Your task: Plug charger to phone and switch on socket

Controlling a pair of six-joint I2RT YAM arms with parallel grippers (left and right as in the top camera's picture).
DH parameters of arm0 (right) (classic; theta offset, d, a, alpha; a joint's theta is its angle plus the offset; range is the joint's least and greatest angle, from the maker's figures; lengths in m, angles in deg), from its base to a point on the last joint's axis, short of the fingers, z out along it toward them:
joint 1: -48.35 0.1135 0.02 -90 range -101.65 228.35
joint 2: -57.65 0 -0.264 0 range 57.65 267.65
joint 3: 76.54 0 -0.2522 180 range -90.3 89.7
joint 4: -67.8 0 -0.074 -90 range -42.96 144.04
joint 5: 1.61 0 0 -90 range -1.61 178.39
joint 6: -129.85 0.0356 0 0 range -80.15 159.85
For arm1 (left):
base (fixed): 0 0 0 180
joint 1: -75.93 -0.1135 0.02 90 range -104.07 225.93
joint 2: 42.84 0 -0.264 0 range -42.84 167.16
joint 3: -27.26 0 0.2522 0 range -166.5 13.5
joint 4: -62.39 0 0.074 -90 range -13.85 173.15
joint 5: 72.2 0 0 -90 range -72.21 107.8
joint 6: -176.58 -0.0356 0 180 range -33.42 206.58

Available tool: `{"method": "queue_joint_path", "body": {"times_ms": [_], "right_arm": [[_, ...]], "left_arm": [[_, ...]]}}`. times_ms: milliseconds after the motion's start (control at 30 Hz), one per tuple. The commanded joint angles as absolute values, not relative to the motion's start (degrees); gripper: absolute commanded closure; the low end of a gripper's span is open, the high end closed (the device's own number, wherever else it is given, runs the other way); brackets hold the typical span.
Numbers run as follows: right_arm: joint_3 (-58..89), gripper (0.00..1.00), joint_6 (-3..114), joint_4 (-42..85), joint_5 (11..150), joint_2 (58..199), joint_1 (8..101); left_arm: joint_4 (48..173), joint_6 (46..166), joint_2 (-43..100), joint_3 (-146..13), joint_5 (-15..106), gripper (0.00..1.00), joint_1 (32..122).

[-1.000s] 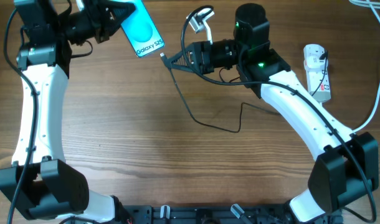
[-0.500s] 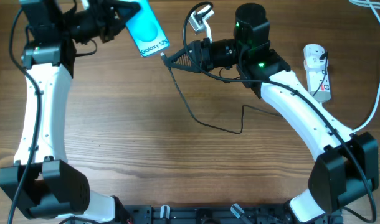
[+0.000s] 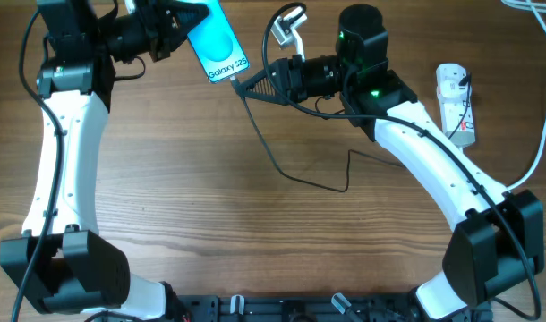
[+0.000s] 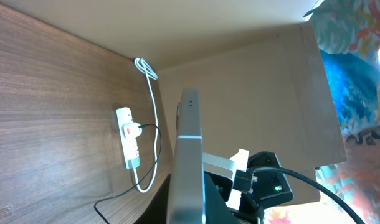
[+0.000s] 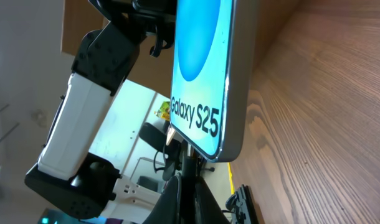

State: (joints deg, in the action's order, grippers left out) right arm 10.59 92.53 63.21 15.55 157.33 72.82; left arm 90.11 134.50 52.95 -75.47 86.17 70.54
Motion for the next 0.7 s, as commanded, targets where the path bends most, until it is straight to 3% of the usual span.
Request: {"method": "queue_joint_path", "body": {"times_ms": [0, 667], "right_arm": [[9.6, 0.96, 93.0, 63.9, 15.1, 157.6, 72.7], [9.6, 0.96, 92.6, 65.5, 14.0, 157.6, 72.7]], "left_arm": [[89.8, 134.9, 52.9, -75.8, 88.3, 0.96, 70.6], [83.5, 139.5, 52.9, -75.8, 92.3, 0.96, 70.3]]}}
